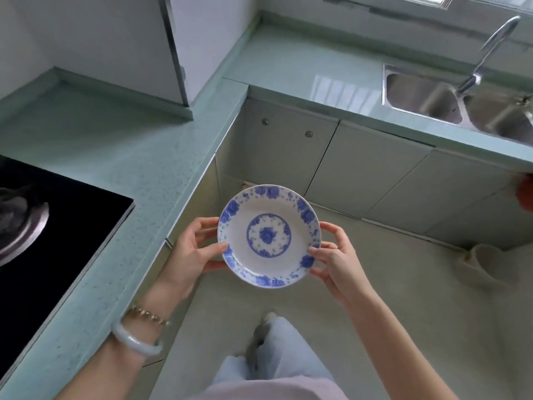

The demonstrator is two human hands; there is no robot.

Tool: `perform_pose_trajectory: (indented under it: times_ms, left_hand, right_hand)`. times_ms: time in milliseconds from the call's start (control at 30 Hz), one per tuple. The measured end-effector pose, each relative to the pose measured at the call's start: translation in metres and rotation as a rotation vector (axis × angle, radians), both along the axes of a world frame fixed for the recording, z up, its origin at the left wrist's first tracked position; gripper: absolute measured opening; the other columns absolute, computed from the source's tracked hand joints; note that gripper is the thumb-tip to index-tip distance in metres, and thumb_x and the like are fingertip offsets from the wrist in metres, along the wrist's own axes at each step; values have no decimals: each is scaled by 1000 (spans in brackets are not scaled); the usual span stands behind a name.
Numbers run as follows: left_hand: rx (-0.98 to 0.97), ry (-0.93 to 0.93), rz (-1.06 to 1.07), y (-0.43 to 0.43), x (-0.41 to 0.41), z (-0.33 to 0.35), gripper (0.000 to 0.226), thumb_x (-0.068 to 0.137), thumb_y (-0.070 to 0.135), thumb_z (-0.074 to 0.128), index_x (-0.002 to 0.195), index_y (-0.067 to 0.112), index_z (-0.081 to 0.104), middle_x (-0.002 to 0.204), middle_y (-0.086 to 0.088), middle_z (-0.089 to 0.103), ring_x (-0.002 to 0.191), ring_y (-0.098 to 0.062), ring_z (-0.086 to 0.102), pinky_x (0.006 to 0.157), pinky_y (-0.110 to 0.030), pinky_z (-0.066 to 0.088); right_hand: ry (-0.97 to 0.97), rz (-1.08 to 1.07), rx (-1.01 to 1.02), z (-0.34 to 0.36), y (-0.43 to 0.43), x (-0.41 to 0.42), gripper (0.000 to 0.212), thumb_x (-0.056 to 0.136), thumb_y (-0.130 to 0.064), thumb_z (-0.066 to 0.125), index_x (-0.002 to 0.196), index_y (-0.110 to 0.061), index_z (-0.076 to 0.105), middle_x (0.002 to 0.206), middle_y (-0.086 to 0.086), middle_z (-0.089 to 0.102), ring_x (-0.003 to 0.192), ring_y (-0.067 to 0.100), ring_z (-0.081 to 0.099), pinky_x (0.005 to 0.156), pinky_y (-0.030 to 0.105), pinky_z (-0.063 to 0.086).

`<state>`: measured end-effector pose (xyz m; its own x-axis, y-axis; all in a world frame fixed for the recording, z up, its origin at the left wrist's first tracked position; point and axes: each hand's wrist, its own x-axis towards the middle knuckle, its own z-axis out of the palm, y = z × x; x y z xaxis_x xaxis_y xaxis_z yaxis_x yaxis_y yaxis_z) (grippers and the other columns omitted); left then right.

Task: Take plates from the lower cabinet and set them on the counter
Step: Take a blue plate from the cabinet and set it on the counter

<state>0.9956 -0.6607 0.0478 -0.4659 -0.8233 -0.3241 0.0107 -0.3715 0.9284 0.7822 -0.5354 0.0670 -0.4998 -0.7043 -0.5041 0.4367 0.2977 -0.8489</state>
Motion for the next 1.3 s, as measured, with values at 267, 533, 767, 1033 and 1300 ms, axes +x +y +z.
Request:
perform_pose_trajectory:
  times_ms: [267,533,767,1033,1300]
  left_hand:
    - [-21,-22,-22,-123,-94,-19,36,85,-7,63,110,18,61,105,0,71,94,-17,71,63,-33,59]
    - [-10,-38,-62,-258,-221,-14,36,85,-7,62,110,20,61,98,5,74,93,-16,71,63,-33,59]
    - [-2,-39,-16,-361,-292,-13,37,85,-8,62,107,21,62,96,4,74,91,-19,72,64,-36,60]
    - [1,-51,-12,-510,-365,-29,35,85,-8,62,108,18,61,99,0,71,86,-14,72,64,-36,60]
    - [15,-124,-28,-636,-413,-43,36,86,-1,65,112,22,60,115,-2,67,96,-20,70,63,-33,59]
  right_hand:
    - [-18,-17,-6,-20,-118,-91,49,81,16,45,106,-25,56,96,14,61,78,22,68,57,33,56]
    - [-15,-62,5,-16,-246,-213,50,82,16,47,106,-27,56,96,12,60,81,22,68,57,33,56]
    - [-21,-48,23,-14,-353,-288,50,82,16,46,109,-25,54,99,15,60,87,27,67,63,37,56]
    - [-42,-86,17,-30,-501,-356,48,84,15,48,108,-26,54,105,17,59,94,32,65,70,43,57]
    - [-18,-108,77,-44,-624,-399,51,83,15,48,115,-24,50,105,15,58,93,29,64,71,45,59]
